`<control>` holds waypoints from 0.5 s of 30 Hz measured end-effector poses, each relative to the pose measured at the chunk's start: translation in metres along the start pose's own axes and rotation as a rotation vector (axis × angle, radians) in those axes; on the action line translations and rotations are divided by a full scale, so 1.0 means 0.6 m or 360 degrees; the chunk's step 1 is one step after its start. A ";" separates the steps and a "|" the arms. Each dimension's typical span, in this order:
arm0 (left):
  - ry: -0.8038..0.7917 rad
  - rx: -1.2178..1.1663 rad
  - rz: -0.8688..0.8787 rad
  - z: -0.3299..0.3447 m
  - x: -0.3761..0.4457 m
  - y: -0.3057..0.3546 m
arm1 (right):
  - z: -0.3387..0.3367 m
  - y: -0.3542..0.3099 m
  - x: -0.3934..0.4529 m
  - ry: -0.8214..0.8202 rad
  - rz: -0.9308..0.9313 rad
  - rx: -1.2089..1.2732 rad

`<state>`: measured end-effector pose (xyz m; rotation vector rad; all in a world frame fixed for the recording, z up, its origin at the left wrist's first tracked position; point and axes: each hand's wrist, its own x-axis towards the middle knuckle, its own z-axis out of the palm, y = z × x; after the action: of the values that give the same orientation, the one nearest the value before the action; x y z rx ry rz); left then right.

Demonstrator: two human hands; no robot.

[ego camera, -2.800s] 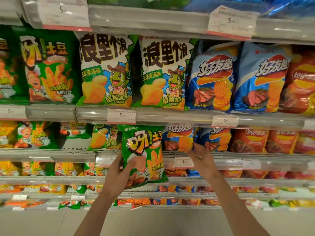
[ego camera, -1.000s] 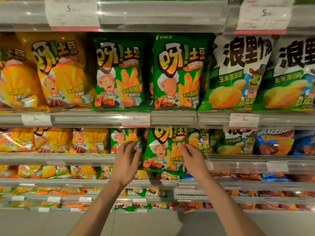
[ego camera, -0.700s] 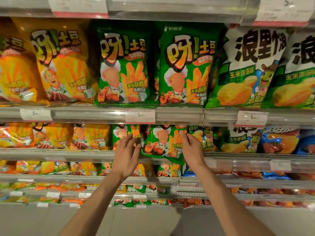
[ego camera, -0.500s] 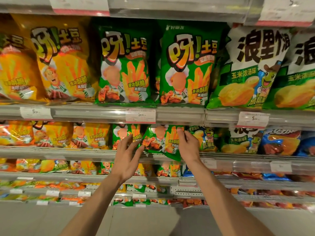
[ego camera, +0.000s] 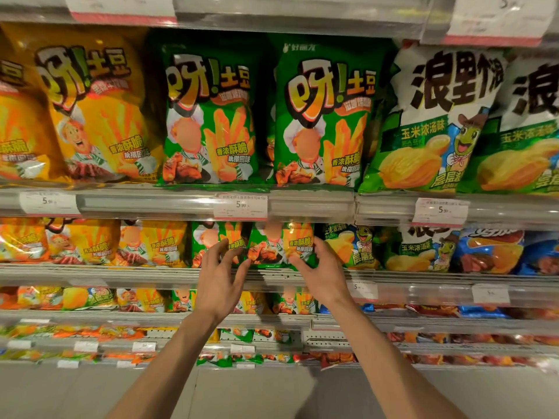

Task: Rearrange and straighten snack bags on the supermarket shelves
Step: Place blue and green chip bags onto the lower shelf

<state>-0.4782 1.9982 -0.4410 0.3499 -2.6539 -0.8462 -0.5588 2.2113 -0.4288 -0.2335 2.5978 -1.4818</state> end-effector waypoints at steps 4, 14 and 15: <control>-0.0052 0.0071 0.0096 -0.003 -0.002 -0.006 | 0.001 -0.005 0.012 -0.0031 -0.0028 -0.0189; -0.0136 0.0210 0.0202 -0.003 -0.010 -0.018 | 0.007 0.019 -0.028 0.0154 -0.0230 -0.0196; -0.0142 0.0203 0.0204 -0.003 -0.011 -0.016 | 0.009 0.021 -0.037 0.0183 -0.0296 -0.0235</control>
<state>-0.4704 1.9918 -0.4472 0.1737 -2.7857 -0.6700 -0.5367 2.2178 -0.4410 -0.4297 2.8500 -1.3970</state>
